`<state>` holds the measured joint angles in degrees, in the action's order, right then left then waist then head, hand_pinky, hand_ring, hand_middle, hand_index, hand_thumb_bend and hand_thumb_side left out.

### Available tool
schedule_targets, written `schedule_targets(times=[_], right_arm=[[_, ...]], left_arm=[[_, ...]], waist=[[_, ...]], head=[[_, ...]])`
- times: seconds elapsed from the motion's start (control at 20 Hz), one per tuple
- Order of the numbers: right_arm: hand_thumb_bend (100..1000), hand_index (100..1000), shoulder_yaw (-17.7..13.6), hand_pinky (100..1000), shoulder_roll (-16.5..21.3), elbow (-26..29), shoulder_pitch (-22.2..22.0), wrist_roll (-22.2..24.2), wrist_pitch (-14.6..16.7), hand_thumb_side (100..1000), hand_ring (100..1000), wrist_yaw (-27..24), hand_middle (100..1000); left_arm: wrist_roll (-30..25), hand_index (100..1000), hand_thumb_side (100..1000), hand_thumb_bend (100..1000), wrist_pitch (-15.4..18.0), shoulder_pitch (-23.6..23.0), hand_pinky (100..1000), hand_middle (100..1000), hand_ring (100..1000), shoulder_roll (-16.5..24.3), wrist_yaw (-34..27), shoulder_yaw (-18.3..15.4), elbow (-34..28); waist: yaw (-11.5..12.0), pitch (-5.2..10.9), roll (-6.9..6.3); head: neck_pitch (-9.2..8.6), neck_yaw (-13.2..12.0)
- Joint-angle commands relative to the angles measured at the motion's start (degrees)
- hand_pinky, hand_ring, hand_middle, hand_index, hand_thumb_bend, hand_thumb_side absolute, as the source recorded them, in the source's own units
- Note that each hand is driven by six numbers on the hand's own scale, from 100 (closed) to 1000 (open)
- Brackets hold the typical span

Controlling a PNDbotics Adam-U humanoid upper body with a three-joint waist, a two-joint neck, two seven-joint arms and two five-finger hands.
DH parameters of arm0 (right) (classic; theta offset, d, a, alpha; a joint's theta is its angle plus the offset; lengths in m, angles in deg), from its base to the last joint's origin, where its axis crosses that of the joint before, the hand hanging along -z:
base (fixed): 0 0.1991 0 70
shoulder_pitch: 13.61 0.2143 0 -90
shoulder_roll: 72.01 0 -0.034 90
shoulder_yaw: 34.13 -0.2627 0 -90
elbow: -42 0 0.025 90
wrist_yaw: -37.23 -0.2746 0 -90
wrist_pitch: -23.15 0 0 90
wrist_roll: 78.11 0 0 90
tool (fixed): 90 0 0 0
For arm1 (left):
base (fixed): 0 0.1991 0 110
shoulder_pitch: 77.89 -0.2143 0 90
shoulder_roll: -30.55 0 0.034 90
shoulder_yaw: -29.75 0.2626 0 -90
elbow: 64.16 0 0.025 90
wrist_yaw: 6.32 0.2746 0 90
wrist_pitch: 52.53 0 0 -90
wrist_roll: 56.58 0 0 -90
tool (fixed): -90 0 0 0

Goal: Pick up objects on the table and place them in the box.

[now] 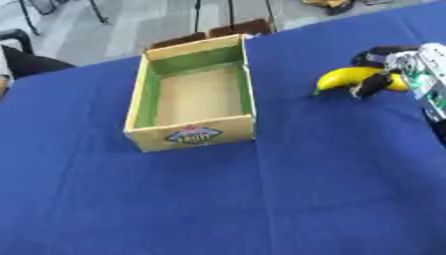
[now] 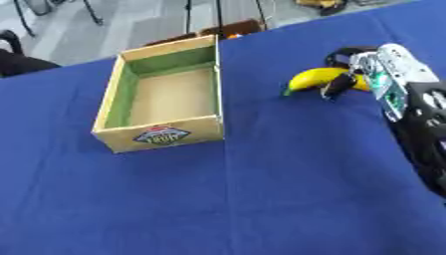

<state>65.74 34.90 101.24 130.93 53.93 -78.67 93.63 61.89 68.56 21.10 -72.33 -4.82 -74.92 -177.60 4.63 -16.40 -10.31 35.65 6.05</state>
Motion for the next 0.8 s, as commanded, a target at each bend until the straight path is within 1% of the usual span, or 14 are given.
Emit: schedule_targets(times=[0.05, 0.35, 0.8], right_arm=[[115, 1000, -0.77, 881, 0.89, 1.16, 1.89, 1.69, -0.45, 341, 1000, -0.09, 961], [100, 1000, -1.46, 877, 0.18, -0.20, 3.37, 3.27, -1.34, 331, 1000, 1.60, 960], [100, 1000, -1.81, 878, -0.21, -4.28, 3.86, 4.62, -1.77, 296, 1000, 1.24, 972]], left_arm=[[-0.17, 782, 944, 100, 0.05, 0.05, 417, 828, 822, 1.21, -0.18, -0.10, -1.15], [-0.22, 782, 943, 100, 0.06, 0.08, 416, 828, 822, 1.29, -0.23, -0.06, -1.15], [-0.22, 782, 940, 100, 0.13, 0.15, 415, 828, 822, 1.17, -0.26, -0.09, -1.15]], waist=[[0.01, 1.25, 0.53], [0.13, 1.30, 0.65], [0.19, 1.05, 0.56]], head=[[-0.49, -0.18], [-0.68, -0.06], [-0.75, 0.01]])
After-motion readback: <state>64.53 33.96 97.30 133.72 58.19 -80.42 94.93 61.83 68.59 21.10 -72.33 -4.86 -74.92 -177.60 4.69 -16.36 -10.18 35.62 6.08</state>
